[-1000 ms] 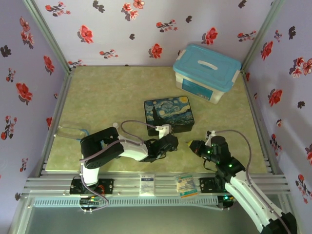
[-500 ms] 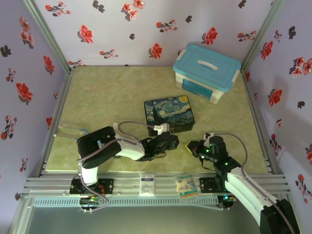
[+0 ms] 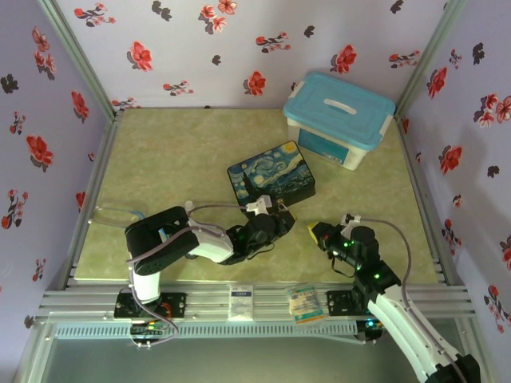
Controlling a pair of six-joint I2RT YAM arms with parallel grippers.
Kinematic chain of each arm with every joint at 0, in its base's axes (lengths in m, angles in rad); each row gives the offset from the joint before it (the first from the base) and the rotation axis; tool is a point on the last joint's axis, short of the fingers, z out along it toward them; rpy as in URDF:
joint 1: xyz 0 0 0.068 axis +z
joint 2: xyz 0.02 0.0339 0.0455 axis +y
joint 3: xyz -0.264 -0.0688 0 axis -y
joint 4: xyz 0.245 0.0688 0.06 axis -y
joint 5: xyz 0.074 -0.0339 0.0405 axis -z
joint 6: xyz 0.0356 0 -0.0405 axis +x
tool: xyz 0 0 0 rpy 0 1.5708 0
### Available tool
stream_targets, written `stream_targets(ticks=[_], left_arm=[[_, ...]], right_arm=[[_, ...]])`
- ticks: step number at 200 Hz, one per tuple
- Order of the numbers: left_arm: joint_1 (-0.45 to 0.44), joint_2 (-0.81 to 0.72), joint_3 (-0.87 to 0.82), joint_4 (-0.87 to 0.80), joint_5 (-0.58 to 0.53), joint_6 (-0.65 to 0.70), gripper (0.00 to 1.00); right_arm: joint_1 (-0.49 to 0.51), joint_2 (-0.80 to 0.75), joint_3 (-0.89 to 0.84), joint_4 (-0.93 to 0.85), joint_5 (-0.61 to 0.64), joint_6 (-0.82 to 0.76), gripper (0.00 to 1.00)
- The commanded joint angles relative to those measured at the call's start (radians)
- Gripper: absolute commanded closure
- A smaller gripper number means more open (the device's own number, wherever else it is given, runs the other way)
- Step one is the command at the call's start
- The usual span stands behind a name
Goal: Unlock the padlock with the key
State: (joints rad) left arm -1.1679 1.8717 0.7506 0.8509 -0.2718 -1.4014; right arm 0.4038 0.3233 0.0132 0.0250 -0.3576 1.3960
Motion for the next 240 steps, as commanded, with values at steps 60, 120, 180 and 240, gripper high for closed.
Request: stream_targets(ticks=[60, 120, 180, 240], left_arm=[[0.004, -0.033, -0.001, 0.079, -0.026, -0.061, 1.0], [0.004, -0.026, 0.007, 0.088, -0.032, -0.07, 1.0], [0.004, -0.022, 0.021, 0.097, -0.036, -0.064, 1.0], [0.004, -0.018, 0.039, 0.087, -0.036, -0.067, 1.0]], right_arm=[[-0.006, 0.234, -0.022, 0.171, 0.024, 0.009, 1.0], [-0.005, 0.333, -0.03, 0.34, 0.027, 0.05, 1.0], [-0.006, 0.33, -0.028, 0.352, 0.03, 0.041, 1.0], [-0.003, 0.366, 0.0, 0.374, 0.012, 0.021, 1.0]])
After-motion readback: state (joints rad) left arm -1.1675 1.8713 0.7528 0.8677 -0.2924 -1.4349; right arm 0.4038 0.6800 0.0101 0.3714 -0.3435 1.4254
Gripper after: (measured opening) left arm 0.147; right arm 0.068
